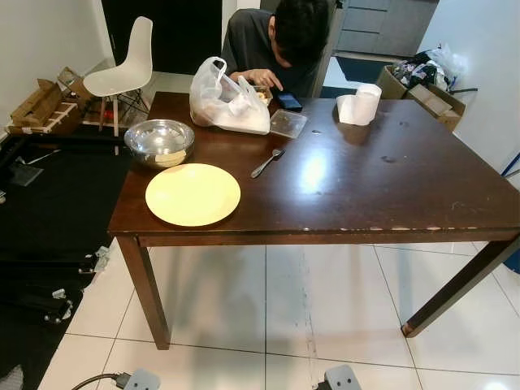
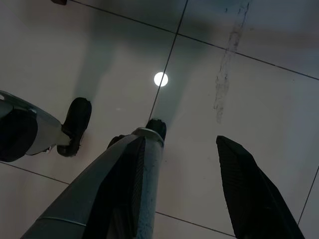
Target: Setting the table
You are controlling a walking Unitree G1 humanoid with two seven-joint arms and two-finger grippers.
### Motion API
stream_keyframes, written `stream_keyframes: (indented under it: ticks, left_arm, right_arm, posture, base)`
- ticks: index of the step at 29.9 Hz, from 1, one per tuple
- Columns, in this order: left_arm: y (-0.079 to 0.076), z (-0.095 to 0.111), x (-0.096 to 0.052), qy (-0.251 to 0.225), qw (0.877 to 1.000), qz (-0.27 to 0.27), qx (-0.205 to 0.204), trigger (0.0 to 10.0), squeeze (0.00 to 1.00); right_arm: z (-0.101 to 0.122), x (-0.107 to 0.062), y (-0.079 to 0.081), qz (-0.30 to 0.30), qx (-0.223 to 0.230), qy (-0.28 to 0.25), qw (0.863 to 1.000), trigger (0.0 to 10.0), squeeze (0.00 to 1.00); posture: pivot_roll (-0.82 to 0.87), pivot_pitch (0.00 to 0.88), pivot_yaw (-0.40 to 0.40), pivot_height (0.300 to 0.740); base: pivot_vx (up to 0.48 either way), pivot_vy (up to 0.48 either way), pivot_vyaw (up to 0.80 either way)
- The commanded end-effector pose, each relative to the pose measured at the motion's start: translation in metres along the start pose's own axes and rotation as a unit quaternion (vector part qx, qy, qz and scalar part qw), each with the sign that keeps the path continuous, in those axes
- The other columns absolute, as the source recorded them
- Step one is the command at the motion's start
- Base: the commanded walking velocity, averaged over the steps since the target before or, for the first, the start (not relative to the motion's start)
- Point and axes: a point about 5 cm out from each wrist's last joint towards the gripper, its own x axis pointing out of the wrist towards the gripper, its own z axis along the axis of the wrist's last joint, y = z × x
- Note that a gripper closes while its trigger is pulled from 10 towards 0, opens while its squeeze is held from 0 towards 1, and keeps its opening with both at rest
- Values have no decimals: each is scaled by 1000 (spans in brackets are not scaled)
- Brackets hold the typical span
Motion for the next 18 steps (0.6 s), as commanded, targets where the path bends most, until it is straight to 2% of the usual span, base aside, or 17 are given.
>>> stream_keyframes:
  ticks: [1,18]
  left_arm:
    - [-3,-5,-1,10,1000,-8,8,10000,0]
    - [-3,-3,-1,3,1000,-10,9,10000,0]
  right_arm:
    - [-6,-2,-2,-5,4,12,1000,10000,0]
    - [-7,-2,-2,-5,4,13,1000,10000,0]
  posture:
    - [69,0,-3,740]
    - [66,0,-2,740]
  base:
    - [0,0,0]
    - [0,0,0]
